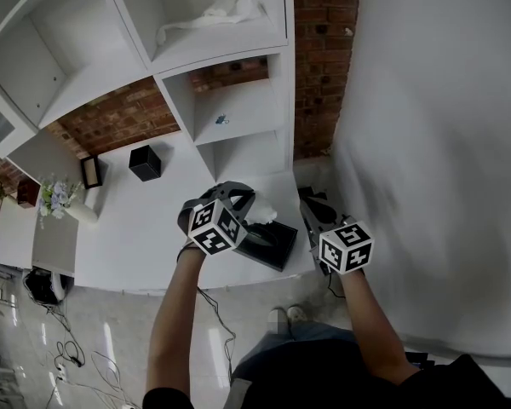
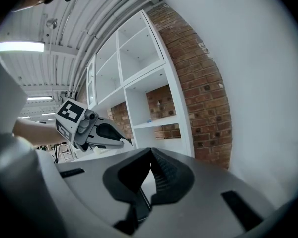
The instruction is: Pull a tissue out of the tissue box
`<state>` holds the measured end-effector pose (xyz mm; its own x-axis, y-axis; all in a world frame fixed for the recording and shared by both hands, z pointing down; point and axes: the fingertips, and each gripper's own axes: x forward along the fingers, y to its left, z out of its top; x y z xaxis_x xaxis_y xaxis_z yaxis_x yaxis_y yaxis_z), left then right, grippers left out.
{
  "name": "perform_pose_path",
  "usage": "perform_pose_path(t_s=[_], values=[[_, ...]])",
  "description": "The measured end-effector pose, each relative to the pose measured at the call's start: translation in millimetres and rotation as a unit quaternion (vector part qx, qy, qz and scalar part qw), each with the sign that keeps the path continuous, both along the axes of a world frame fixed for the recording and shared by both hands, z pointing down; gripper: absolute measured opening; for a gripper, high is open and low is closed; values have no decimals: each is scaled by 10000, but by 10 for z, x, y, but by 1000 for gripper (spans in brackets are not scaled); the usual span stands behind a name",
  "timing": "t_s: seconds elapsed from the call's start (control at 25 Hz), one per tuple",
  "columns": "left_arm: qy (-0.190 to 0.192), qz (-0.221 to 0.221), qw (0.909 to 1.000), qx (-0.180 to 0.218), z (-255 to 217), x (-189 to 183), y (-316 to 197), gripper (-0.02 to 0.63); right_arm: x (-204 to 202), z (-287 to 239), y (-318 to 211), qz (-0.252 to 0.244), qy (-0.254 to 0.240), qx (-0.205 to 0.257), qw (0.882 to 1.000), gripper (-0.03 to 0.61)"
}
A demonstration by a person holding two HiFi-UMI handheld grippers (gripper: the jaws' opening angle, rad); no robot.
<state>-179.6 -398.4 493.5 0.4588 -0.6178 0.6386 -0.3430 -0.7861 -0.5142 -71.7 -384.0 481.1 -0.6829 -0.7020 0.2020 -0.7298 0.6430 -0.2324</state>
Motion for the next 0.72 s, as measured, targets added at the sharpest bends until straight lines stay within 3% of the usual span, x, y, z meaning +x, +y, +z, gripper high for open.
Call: perform_pose_path(t_s=[0.24, 0.44, 0.56, 0.72], values=[[208, -121, 9992, 305, -293, 2, 22, 9, 13, -75, -13, 11, -84, 97, 9999, -3], [912, -534, 9915, 755, -731, -49, 26, 9, 46, -255, -68, 152, -205, 374, 9990, -2], [1714, -966, 9746, 1066, -1042, -115, 54, 9, 42, -430, -86, 217, -299, 647, 9972, -2], [2607, -1539, 9414, 1491, -1373, -259, 140, 9, -9, -658, -92, 267, -419, 999, 9938, -2]])
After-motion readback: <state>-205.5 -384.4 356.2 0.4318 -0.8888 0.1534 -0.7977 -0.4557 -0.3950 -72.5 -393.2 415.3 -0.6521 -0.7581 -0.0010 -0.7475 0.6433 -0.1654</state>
